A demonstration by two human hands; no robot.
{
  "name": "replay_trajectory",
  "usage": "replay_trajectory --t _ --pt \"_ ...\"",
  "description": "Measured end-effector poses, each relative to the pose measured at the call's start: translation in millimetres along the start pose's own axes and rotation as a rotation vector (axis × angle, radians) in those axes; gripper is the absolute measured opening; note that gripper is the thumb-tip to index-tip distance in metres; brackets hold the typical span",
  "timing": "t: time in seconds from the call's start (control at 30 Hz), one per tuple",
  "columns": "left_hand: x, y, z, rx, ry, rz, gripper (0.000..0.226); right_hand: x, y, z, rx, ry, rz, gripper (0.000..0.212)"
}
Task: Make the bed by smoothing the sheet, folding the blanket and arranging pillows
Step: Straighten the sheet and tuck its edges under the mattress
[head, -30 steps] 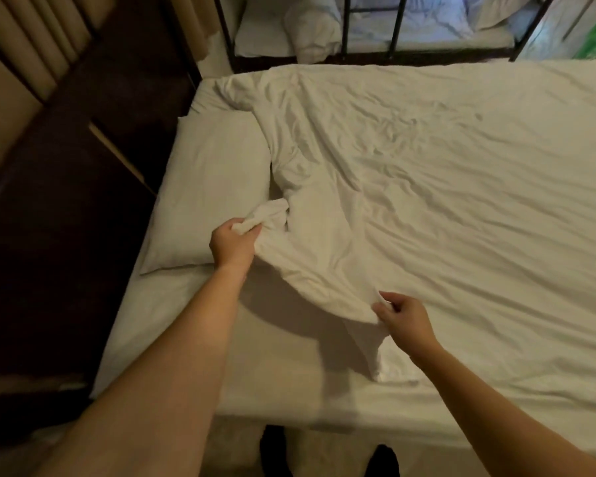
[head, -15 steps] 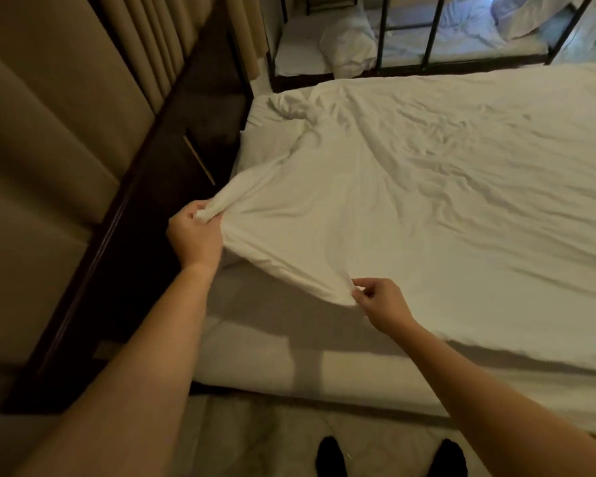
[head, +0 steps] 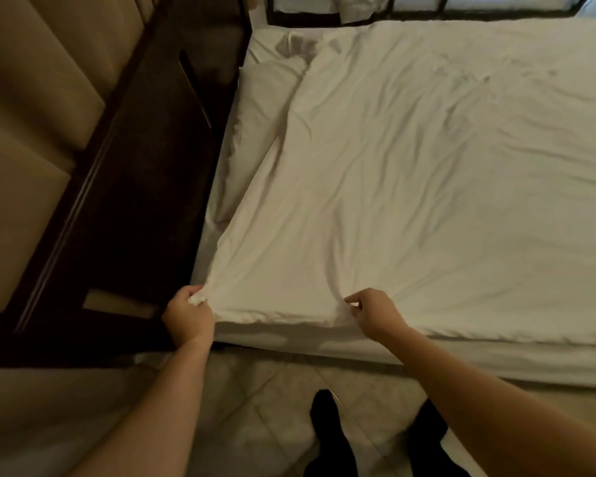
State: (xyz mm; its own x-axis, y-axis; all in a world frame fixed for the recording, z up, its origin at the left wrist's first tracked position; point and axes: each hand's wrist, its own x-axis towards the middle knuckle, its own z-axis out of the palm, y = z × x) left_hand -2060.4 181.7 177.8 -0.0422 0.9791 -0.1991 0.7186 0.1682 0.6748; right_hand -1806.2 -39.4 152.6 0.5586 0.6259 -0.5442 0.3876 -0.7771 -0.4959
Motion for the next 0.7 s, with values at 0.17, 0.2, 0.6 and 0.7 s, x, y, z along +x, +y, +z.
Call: replay_trajectory --t 0.17,0.2,0.6,0.7 --pt "12.3 9.5 2.6 0.017 -0.007 0.016 0.024 1.6 -1.0 -1.0 -0.007 0.032 -0.005 0.028" --pt "12.8 16.4 -1.1 0.012 0.006 0.028 0.024 1.1 -4.6 -3.0 0.000 0.040 -0.012 0.028" --pt "7.6 -43.7 -23.2 0.236 -0.046 -0.031 0.027 -18.3 -17.0 55.3 -0.176 -0.201 0.004 0.053" --pt "11.2 -58.1 -11.7 0.258 -0.073 -0.036 0.027 -10.6 -16.1 61.0 -0.174 -0.236 0.048 0.054"
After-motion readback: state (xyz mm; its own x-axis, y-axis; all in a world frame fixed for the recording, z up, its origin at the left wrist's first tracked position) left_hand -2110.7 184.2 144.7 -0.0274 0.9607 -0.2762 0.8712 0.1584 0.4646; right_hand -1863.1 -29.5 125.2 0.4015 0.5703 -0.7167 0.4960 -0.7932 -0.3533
